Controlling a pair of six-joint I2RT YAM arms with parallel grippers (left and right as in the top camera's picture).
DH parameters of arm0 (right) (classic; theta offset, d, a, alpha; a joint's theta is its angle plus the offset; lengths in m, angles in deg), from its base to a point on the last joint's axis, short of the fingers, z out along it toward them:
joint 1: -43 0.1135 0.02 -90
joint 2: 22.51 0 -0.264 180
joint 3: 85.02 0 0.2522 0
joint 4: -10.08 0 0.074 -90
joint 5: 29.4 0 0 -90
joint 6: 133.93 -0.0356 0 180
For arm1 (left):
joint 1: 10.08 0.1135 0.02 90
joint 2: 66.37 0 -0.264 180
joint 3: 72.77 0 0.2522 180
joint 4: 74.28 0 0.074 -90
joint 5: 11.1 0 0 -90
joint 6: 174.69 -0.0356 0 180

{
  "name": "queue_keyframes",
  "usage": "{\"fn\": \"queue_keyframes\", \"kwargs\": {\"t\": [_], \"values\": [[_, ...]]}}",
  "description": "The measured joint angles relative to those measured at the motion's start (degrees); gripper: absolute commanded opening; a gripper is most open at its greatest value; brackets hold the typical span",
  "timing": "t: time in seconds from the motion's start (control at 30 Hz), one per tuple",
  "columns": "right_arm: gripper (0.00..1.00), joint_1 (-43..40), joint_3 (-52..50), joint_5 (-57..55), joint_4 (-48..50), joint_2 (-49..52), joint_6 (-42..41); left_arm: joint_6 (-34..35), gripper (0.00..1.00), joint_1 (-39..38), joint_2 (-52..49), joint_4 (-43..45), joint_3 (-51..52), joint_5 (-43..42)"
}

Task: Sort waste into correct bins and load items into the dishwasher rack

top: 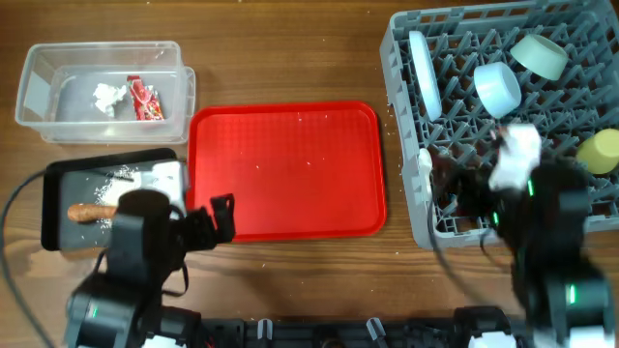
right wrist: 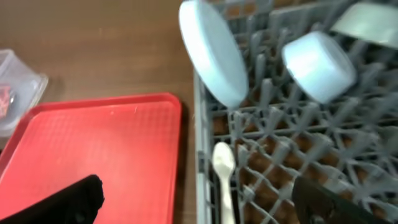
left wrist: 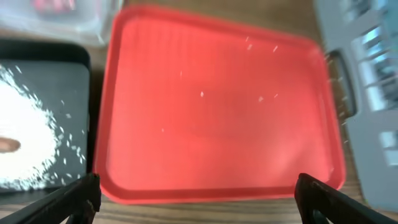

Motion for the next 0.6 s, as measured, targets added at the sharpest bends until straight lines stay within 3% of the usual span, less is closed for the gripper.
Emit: {"fn": "queue_keyframes", "kwargs": {"t": [0.17,0.37,0.6], "values": [[1.0,0.0,-6.71,-1.51,-1.75,-11.13,-0.79,0.0,1.0,0.0,4.09,0.66,0.02,0.68],[1.0,0.0,-7.21,-1.84,-8.37,-12.28,-1.01,0.02,1.0,0.0,4.13,0.63,0.11,0.7],[1.0,0.0,-7.21,-1.84,-8.59,-12.24,-1.01,0.0,1.0,0.0,4.13,0.63,0.11,0.7]]}}
